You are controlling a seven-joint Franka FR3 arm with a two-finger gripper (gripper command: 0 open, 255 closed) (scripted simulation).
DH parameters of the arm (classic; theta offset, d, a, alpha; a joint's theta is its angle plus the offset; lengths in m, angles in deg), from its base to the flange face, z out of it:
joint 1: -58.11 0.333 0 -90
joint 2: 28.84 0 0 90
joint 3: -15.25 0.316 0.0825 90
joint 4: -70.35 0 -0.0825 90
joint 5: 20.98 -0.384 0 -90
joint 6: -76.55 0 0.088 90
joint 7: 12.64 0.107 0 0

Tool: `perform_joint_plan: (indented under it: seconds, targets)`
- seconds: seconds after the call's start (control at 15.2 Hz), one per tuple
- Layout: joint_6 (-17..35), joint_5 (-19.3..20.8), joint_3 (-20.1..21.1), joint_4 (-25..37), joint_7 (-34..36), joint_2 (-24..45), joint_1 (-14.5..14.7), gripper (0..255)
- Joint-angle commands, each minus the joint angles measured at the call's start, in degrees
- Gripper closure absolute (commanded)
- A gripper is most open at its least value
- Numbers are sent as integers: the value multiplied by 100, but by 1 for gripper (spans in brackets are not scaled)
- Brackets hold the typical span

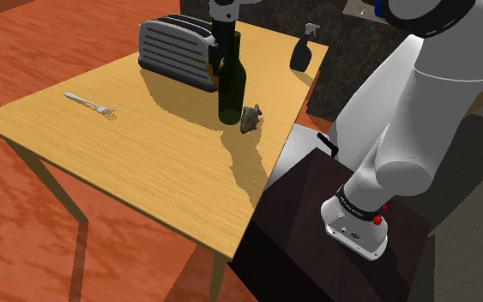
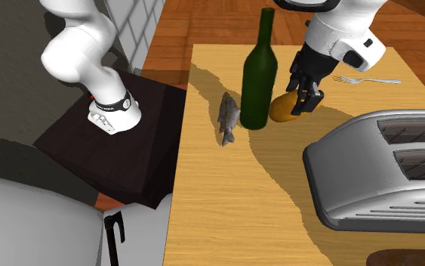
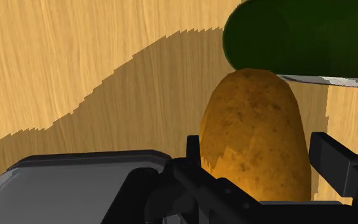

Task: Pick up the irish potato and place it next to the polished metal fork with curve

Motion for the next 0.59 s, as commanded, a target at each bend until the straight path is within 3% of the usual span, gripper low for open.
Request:
perform_joint_plan:
  seconds: [0.0,0.53]
  targets:
    - [6,-12,93,152,230,150,133,255]
    - [-131,-19,416,1096,1114,910,679,255]
